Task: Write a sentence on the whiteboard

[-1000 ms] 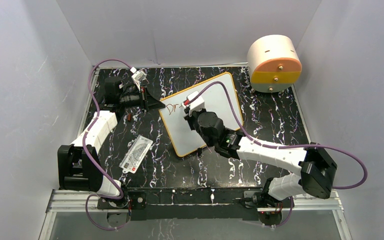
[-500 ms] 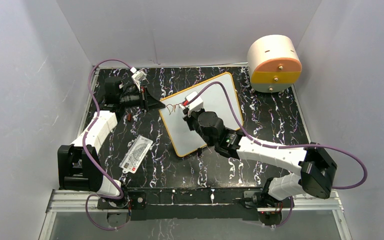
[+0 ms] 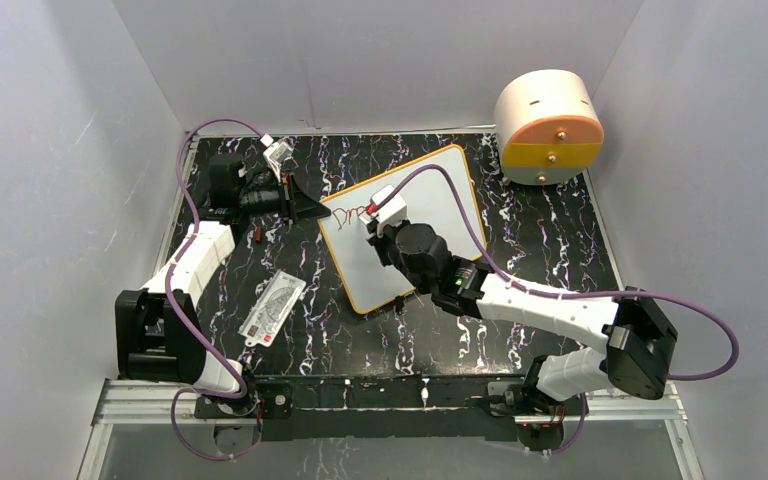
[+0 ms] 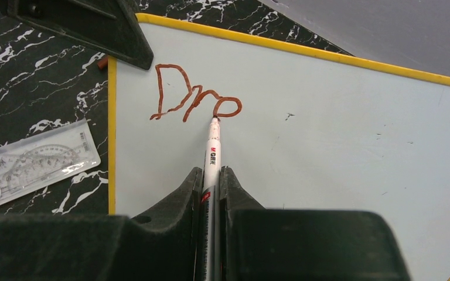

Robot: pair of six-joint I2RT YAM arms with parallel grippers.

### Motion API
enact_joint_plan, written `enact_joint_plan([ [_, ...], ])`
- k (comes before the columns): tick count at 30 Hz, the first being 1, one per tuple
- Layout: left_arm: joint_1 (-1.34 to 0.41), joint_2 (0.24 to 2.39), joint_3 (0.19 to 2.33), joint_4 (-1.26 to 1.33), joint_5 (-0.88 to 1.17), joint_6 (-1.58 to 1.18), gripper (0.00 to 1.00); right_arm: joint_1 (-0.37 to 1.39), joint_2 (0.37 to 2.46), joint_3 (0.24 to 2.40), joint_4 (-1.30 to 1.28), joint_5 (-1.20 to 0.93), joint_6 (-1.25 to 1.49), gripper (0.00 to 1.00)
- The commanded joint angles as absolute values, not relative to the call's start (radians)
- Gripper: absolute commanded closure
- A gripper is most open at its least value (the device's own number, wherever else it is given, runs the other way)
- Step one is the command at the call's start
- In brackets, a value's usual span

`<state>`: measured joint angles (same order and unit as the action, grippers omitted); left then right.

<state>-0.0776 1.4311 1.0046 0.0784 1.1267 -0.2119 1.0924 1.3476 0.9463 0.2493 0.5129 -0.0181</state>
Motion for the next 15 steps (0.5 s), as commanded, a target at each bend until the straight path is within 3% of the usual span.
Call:
enact_joint_plan([
  [1, -0.089, 1.442, 0.994, 0.029, 1.132, -0.19, 1.0, 1.082, 1.321, 0.948, 0.195, 0.519, -0.008, 1.0],
  [15, -0.089, 1.442, 0.995, 0.028, 1.136, -0.189, 1.0, 1.082, 1.323, 0.948, 0.21, 0.589, -0.025, 1.0],
])
